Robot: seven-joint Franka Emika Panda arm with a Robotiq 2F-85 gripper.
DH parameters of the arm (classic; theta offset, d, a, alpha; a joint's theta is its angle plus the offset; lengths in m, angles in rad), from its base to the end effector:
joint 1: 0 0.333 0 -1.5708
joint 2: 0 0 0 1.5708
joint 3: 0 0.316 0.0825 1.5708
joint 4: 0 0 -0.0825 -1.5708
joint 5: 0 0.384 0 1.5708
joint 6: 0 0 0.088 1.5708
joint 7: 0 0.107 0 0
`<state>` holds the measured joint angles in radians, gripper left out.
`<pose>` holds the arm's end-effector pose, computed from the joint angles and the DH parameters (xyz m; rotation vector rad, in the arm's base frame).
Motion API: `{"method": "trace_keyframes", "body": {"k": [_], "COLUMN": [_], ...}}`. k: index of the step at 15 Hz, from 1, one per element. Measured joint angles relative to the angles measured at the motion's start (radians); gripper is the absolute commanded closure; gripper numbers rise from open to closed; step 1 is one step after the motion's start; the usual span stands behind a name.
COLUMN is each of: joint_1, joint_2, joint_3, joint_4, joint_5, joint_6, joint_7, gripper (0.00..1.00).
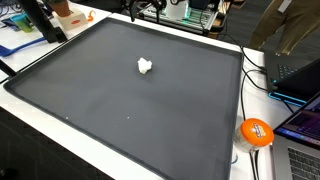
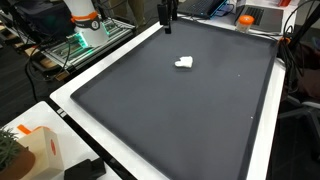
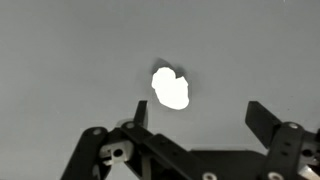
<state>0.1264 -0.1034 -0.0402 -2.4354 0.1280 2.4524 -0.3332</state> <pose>0.4828 0.0418 0.3550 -3.0188 -0.4956 -0.1996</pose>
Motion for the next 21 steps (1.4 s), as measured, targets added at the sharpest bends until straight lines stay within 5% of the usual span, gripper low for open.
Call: {"method": "trace_keyframes", "body": {"k": [6, 12, 15, 21], "joint_1": [-0.024, -0.064, -0.04, 0.079], "joint_2": [0.06, 0.125, 0.164, 0.305], "joint_3": [0.059, 0.061, 0.083, 0.146], "joint_4": [0.01, 0.054, 0.103, 0.176], "joint_5": [-0.102, -0.465, -0.601, -0.62], "joint_6": [0.121, 0.127, 0.04, -0.042], "joint_7": [0.412, 0.879, 1.089, 1.23], "gripper": [0.0, 0.11, 0.05, 0.0]}}
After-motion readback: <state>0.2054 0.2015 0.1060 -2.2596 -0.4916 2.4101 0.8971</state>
